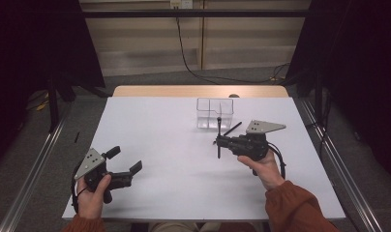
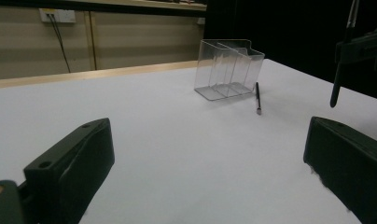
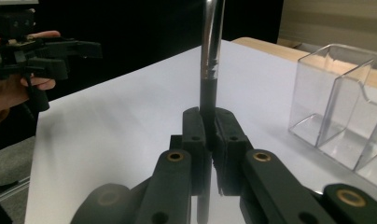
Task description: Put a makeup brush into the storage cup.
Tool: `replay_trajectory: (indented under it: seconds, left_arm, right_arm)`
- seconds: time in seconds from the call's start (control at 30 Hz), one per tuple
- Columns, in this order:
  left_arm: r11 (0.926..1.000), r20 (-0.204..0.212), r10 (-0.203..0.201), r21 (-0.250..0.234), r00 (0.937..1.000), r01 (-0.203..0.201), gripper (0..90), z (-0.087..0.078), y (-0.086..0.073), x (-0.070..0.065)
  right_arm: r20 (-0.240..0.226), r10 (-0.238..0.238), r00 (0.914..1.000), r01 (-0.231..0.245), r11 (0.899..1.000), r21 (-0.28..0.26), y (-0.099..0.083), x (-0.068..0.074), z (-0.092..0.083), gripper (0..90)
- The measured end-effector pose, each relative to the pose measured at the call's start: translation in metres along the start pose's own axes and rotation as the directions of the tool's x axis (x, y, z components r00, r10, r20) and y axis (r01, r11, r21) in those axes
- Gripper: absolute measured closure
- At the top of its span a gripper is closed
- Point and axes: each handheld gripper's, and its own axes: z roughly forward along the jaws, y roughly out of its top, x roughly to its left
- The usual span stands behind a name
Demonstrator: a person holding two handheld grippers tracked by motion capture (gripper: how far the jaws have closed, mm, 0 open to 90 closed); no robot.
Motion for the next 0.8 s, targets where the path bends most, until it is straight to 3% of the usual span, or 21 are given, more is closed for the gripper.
replay_trajectory:
  seconds: [0.2,0.8]
  left_arm:
    - [0.9998,-0.001,-0.011,0.015,0.9999,0.012,1.8,0.000,-0.002,0.003]
    - [0.9991,0.014,0.018,0.037,0.9997,-0.018,1.8,-0.003,-0.004,0.000]
  right_arm:
    - [0.025,-0.002,0.9997,0.002,1.000,-0.019,0.013,-0.009,0.002,83.9]
    - [0.088,-0.023,0.9958,0.026,0.999,-0.032,0.047,-0.032,0.020,83.9]
